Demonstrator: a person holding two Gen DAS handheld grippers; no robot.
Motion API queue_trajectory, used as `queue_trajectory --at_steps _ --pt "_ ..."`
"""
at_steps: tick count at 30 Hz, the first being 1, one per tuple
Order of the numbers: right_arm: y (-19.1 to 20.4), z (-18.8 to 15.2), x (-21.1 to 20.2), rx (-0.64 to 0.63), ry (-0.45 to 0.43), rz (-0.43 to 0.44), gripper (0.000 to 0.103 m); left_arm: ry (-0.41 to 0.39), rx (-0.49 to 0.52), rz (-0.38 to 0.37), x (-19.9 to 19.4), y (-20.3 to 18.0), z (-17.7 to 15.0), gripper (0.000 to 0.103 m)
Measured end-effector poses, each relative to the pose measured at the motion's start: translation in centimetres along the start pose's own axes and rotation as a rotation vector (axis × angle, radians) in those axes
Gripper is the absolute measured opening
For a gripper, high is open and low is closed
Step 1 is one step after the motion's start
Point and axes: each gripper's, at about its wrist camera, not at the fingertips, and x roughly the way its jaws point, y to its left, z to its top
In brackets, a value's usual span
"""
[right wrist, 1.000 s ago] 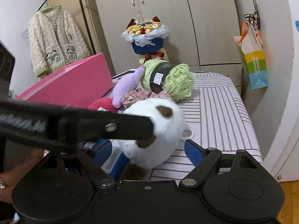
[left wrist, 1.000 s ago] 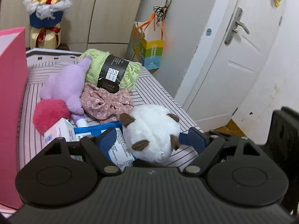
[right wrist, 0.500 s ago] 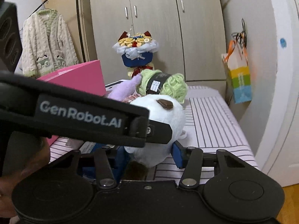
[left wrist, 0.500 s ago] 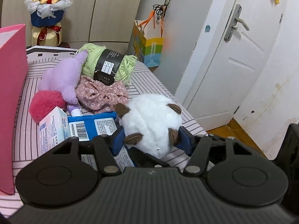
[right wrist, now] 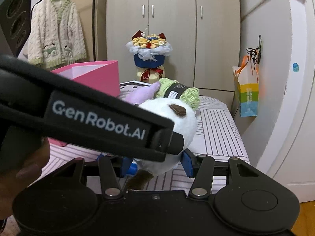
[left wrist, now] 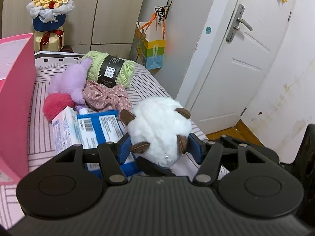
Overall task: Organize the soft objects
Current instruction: 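Lift the plush panda with the left tool and carry it over the box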
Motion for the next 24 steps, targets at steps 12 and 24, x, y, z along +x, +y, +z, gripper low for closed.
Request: queue_trajectory --at_steps 12,24 --pt "2.7 2.4 -3.3 -0.095 0.084 0.128 0.057 0.051 -0.015 0.03 -5.9 0.2 -0.2 0.06" --pt "7.4 5.9 -5.5 -0.187 0.146 0.337 0.057 0.025 -0.024 0.101 -13.6 2.2 -0.6 0.06"
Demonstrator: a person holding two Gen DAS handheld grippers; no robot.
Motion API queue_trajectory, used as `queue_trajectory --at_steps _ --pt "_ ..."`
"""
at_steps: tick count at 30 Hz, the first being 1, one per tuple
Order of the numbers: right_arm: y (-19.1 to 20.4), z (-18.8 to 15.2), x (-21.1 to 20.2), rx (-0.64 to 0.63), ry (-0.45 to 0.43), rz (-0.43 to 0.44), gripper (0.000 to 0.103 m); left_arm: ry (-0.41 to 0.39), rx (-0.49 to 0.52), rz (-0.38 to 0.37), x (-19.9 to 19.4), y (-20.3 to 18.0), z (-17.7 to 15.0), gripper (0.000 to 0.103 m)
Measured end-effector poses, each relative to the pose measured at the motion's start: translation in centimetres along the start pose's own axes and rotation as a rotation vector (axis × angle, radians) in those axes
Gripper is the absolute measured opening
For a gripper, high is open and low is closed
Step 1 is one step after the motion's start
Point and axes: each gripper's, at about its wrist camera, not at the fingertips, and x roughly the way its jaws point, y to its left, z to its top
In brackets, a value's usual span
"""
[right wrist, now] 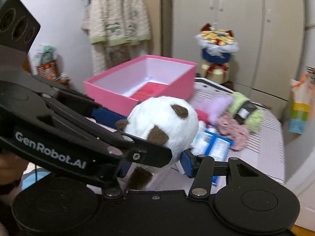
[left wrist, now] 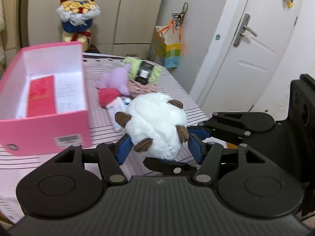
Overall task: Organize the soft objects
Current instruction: 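Lift the plush panda with the left tool and carry it over the box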
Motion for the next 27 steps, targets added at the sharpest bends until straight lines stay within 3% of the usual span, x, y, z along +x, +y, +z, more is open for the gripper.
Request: queue_trajectory --at_steps 3,13,18,27 --pt "0.9 1.1 0.3 -0.012 -0.007 0.045 0.057 -0.01 0.01 0.043 -1.6 0.5 0.5 0.06" --pt "1.4 6.6 2.4 -0.004 -0.112 0.094 0.057 -0.097 0.008 0.089 -4.2 4.5 4.3 0.061" --pt "0.6 9.4 5.6 0.039 -0.136 0.135 0.057 -0.13 0.007 0.126 -3.4 7.5 6.8 0.061" --pt "-1.8 14.6 13.0 0.096 -0.1 0.161 0.057 -0.11 -0.03 0.143 0.8 14.1 12.1 0.061"
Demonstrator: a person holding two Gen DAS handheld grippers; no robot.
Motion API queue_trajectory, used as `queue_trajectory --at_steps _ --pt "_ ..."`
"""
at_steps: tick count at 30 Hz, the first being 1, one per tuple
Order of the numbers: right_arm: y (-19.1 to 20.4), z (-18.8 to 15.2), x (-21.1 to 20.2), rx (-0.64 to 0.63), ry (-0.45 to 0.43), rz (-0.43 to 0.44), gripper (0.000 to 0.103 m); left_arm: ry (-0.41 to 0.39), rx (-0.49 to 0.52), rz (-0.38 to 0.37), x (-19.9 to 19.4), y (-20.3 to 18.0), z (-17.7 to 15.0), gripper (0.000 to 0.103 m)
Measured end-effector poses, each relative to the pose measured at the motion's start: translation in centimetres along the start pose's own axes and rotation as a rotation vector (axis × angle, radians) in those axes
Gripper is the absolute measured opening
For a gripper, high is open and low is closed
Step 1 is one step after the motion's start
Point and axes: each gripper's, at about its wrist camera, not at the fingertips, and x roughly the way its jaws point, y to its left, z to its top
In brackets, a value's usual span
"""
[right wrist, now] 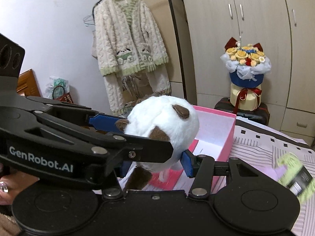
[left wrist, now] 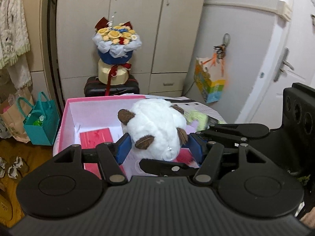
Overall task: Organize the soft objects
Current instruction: 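Lift the plush panda with the left tool and carry it over the box, then lower the panda into the pink box and open the left tool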
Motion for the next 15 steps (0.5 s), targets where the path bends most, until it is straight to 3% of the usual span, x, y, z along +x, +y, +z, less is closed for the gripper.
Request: queue_trajectory --at_steps 4,11,15 --pt "-1.9 1.6 4.9 0.072 0.076 0.035 0.057 0.044 -0.028 0.047 3.9 2.8 1.7 0.061" --pt "-3.3 2.4 9.4 0.042 0.155 -0.033 0.057 0.179 -0.176 -0.027 9.9 7.6 2.0 0.061" --pt "-3.4 2.4 11.0 -0.025 0.193 -0.089 0.057 0.211 -0.229 -0.043 12.2 8.6 1.3 0.061"
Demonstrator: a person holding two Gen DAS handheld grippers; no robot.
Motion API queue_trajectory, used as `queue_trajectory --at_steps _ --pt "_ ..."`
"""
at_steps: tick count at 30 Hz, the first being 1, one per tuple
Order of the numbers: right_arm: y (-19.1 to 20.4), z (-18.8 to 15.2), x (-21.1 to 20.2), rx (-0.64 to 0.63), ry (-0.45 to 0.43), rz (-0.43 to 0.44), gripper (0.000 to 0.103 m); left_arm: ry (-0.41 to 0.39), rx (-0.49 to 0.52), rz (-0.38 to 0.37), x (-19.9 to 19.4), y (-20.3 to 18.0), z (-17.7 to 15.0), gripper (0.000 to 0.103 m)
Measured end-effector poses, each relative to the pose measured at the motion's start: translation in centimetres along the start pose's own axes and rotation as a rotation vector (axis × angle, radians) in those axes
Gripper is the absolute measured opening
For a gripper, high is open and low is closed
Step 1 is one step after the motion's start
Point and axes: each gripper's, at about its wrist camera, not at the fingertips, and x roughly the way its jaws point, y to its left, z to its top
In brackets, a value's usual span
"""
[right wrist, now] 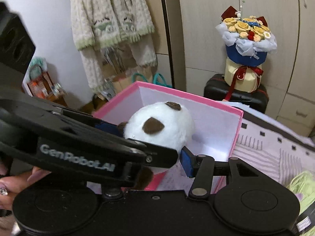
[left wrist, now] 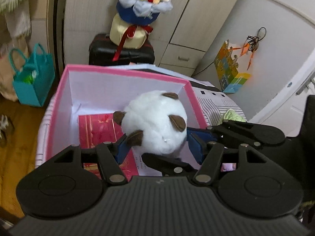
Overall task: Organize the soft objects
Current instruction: 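Lower the panda into the pink box and open the left tool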
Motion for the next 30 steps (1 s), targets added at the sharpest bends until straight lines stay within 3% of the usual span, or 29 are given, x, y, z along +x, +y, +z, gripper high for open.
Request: queue_trajectory --at_steps 7,14,21,24,30 --pt "1.4 0.1 1.5 -0.182 0.029 -0.147 0.057 0.053 -0.081 -0.046 2.6 1.5 0.0 0.061" --pt "1.4 -0.4 2.2 -0.222 0.032 -0.232 0.056 0.059 -0.079 -0.029 3.0 1.5 -0.3 0.062" --pt "1.1 -1.1 -0.2 -0.155 0.018 -0.139 0.056 0.043 0.004 -0.045 0.1 0.6 -0.9 0.064" --pt "1.6 -1.6 -1.8 -0.144 0.011 -0.121 0.056 -0.029 0.077 -0.043 -2.1 -0.6 -1.7 0.071" --pt "2.5 -2.8 -5.9 -0.137 -0.029 -0.091 0.056 -0.113 0.189 -0.008 -6.3 -3.0 -3.7 0.074"
